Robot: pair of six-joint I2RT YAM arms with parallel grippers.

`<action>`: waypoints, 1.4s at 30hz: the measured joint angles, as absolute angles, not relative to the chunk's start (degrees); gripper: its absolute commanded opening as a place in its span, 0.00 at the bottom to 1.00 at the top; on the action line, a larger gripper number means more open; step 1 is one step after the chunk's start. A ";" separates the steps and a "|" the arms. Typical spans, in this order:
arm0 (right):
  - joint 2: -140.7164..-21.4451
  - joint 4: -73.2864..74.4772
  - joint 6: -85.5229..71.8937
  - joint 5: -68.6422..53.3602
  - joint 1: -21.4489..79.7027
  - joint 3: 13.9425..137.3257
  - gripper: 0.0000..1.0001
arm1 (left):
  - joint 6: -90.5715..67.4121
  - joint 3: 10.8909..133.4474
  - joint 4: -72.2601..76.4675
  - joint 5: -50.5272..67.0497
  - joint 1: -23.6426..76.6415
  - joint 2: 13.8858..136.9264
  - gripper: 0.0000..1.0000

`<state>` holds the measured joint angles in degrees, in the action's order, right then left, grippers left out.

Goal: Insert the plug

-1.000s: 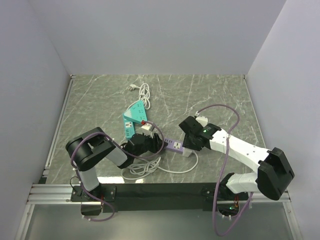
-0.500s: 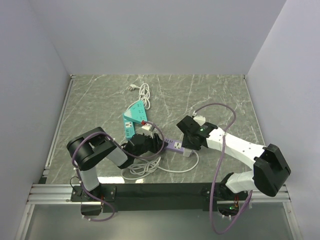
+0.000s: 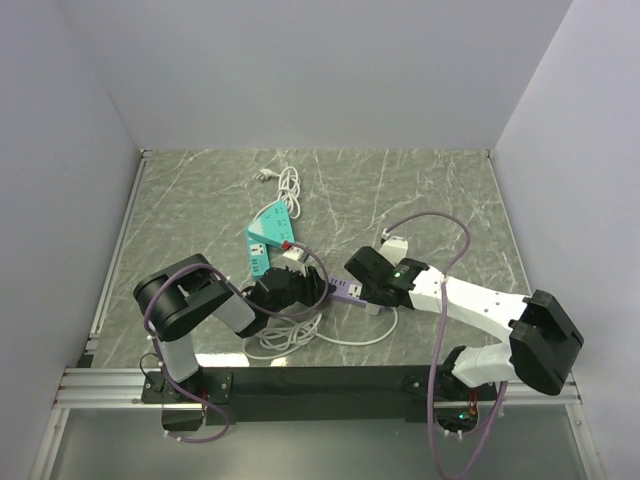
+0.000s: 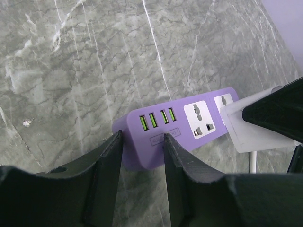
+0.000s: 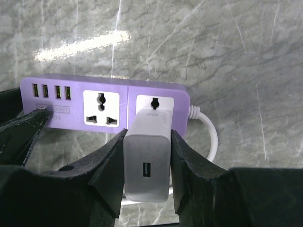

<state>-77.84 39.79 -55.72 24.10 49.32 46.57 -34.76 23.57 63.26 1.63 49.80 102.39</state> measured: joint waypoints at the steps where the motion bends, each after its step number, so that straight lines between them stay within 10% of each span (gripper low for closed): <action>1: -77.49 39.27 -55.94 24.49 49.52 46.11 0.00 | -34.76 23.57 63.26 1.63 49.80 102.39 0.43; 26: -75.96 29.52 -47.37 21.69 41.25 44.01 0.00 | -36.73 23.24 65.63 0.25 49.65 103.57 0.42; 35: -73.30 28.67 -44.77 20.97 40.47 43.99 0.00 | -36.45 22.15 55.68 -2.02 51.11 93.84 0.84; 42: -63.57 32.01 -41.87 21.37 40.47 43.97 0.23 | -36.42 23.77 43.86 -9.13 51.13 81.87 0.99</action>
